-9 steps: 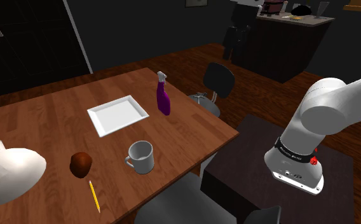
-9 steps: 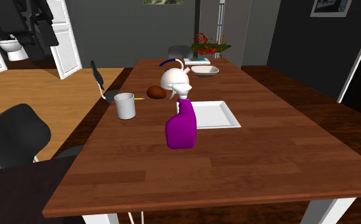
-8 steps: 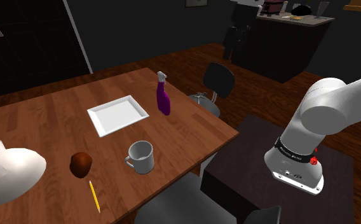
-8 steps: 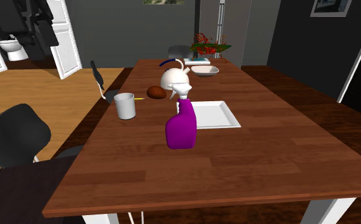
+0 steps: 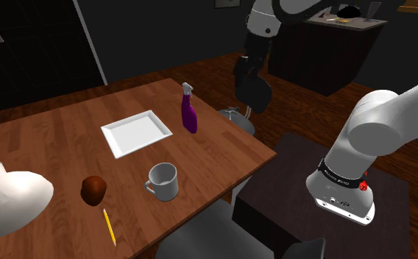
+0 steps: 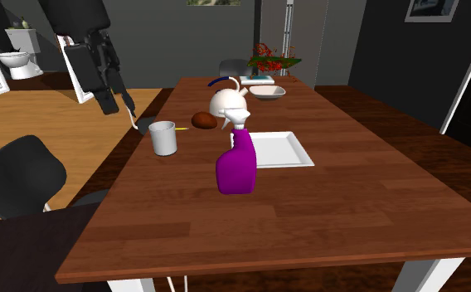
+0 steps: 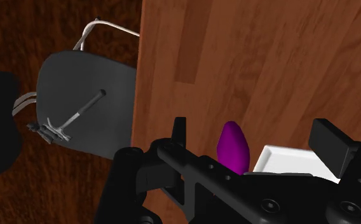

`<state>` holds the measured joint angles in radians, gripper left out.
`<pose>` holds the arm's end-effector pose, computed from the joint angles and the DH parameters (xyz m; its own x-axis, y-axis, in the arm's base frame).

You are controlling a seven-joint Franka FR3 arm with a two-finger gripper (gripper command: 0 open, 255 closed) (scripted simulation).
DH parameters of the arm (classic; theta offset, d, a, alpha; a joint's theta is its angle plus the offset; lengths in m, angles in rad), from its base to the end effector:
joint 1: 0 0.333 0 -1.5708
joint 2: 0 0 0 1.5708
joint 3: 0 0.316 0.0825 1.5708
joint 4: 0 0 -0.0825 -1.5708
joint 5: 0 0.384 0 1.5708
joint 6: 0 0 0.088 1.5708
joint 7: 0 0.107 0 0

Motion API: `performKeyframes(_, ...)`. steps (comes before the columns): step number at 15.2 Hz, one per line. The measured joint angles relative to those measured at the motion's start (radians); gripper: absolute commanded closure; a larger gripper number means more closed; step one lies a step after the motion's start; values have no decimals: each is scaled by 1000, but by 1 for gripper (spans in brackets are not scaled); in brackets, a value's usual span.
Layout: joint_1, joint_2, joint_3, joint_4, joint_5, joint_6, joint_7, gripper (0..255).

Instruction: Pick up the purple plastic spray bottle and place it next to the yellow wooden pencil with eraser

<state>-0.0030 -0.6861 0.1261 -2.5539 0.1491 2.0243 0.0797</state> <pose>0.3557 0.0560 0.5023 0.9884 -0.0390 0.1466 -0.0283 -0.9968 -0.0745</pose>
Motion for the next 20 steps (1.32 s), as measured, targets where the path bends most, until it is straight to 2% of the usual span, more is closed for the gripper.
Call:
performKeyframes(6, -20, 177, 101, -39, -13, 290, 107, 0)
performKeyframes(11, -75, 362, 202, -2, -97, 497, 246, 0)
performKeyframes(14, -133, 496, 268, 41, -213, 610, 373, 0)
performKeyframes(17, -189, 627, 319, 101, -404, 691, 555, 0)
performKeyframes(19, -205, 711, 324, 148, -544, 722, 675, 0)
performKeyframes(20, -204, 733, 320, 158, -583, 731, 708, 0)
